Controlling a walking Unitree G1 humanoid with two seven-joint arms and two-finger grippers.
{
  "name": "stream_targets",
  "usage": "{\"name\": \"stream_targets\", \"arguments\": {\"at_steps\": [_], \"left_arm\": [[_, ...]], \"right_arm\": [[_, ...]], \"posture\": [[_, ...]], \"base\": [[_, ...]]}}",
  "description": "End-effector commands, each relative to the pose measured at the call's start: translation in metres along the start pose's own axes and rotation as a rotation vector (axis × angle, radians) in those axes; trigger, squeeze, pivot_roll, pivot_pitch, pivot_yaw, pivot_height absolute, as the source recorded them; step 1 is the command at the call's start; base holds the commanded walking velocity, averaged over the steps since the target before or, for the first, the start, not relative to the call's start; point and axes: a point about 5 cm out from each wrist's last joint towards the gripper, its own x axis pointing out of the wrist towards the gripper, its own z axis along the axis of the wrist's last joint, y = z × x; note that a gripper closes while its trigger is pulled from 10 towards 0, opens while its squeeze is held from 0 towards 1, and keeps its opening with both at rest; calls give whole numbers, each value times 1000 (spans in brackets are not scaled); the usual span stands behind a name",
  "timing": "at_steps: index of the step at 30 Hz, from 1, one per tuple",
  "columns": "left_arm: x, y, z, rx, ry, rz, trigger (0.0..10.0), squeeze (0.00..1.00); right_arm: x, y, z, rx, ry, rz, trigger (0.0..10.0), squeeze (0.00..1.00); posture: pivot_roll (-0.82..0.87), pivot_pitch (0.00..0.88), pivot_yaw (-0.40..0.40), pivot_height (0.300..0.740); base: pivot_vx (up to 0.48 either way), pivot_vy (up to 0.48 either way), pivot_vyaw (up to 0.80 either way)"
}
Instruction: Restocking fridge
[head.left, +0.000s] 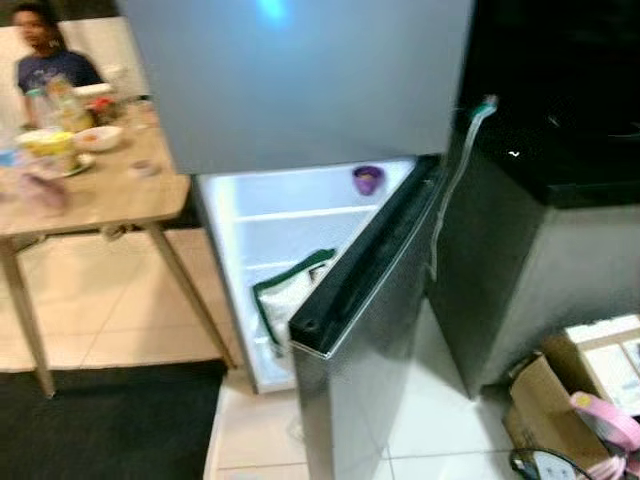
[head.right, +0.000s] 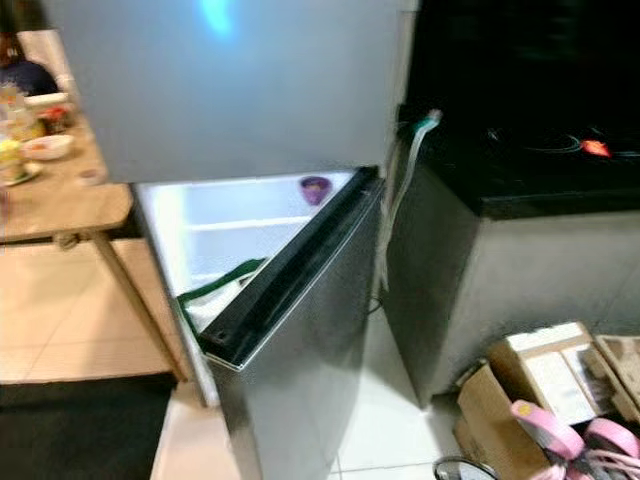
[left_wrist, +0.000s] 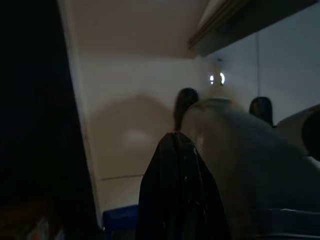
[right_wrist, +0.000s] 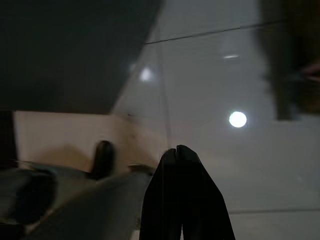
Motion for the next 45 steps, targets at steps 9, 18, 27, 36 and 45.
{"name": "stream_targets", "arguments": {"at_steps": [9, 18, 27, 36, 45], "left_arm": [[0, 3, 5, 3, -9, 11, 10000, 0], [0, 5, 3, -13, -4, 28, 10000, 0], [-1, 6, 2, -43, -9, 49, 10000, 0], [0, 7, 7, -41, -21, 55, 10000, 0], [0, 6, 4, -34, -12, 50, 10000, 0]], "right_arm": [[-3, -4, -11, 16, 25, -32, 10000, 0], [-3, -7, -6, 4, 14, -34, 10000, 0], [-3, -5, -7, 5, 16, -27, 10000, 0], [-2, -6, 2, 70, -53, -52, 10000, 0], [1, 7, 72, 107, -348, 114, 10000, 0]], "posture": [[-90, 0, 16, 740], [-104, 0, 15, 740], [-96, 0, 10, 740], [-99, 0, 13, 740], [-98, 0, 16, 740]], "base": [[0, 0, 635], [0, 0, 634], [0, 0, 635], [0, 0, 340], [0, 0, 0]]}}
